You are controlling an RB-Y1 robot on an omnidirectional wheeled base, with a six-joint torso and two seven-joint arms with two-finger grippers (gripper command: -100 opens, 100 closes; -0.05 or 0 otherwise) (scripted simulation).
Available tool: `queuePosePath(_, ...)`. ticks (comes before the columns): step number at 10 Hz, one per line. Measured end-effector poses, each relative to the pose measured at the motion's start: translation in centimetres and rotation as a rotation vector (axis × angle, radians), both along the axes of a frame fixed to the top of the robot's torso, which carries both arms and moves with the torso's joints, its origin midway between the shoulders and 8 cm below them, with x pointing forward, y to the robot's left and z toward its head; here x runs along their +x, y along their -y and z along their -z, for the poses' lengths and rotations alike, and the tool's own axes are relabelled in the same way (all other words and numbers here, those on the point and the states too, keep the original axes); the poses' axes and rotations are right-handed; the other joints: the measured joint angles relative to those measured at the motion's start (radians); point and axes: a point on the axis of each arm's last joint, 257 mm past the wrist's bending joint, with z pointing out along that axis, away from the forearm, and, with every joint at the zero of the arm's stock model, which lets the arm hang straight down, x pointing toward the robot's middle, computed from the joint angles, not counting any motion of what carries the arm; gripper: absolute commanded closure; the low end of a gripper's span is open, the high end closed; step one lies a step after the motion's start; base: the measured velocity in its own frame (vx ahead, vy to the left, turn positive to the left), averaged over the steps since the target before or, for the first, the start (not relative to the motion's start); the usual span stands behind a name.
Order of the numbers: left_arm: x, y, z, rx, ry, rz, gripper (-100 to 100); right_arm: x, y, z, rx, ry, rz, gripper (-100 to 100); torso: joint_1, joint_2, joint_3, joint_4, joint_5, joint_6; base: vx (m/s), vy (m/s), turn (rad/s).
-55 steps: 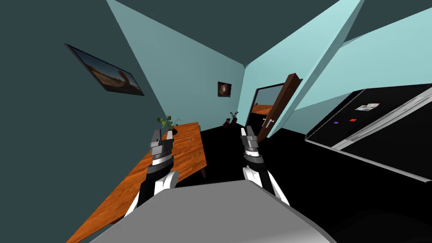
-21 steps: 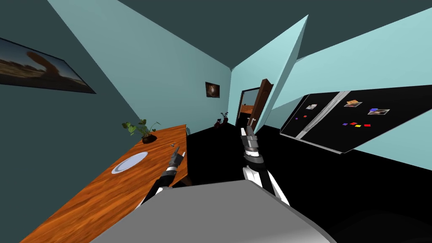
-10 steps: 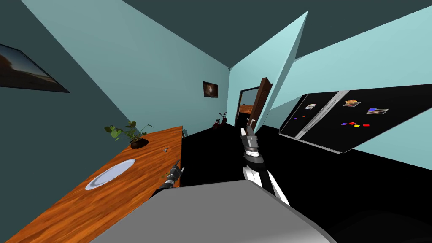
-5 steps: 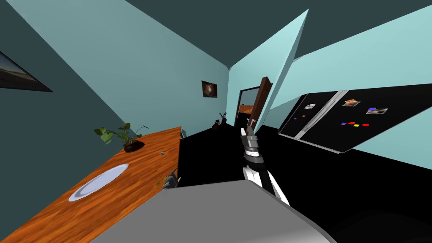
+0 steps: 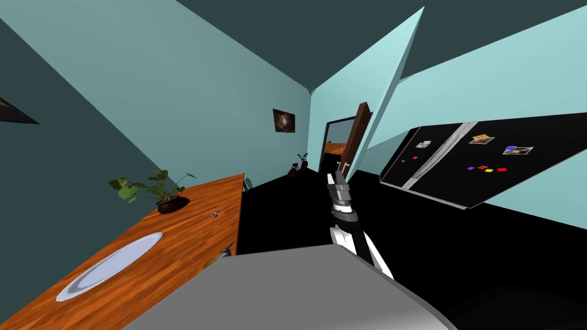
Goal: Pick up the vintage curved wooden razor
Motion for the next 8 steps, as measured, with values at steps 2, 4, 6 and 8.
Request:
queuePosePath(2, -1.7, -0.5, 1.4, 0.004, -0.057, -0.008, -100, 0.0, 0.0, 0.0, 0.000, 0.000, 0.000, 0, -0.001, 0.005, 0.003, 0.001, 0.000, 0.000, 0.053, 0.028, -0.016)
queuePosePath(4, -4.0, -1.7, 2.8, 0.014, -0.131, -0.018, -100, 0.0, 0.0, 0.0, 0.000, 0.000, 0.000, 0, 0.001, 0.003, 0.002, 0.001, 0.000, 0.000, 0.093, 0.056, -0.023)
queuePosePath(6, -5.8, -2.8, 4.1, 0.027, -0.188, -0.018, -100, 0.0, 0.0, 0.0, 0.000, 0.000, 0.000, 0, 0.001, 0.002, 0.001, 0.001, 0.000, 0.000, 0.106, 0.068, -0.022)
queuePosePath(8, -7.9, -4.0, 5.2, 0.044, -0.266, -0.019, -100, 0.0, 0.0, 0.0, 0.000, 0.000, 0.000, 0, 0.003, 0.000, 0.000, 0.000, 0.001, 0.000, 0.126, 0.104, -0.025)
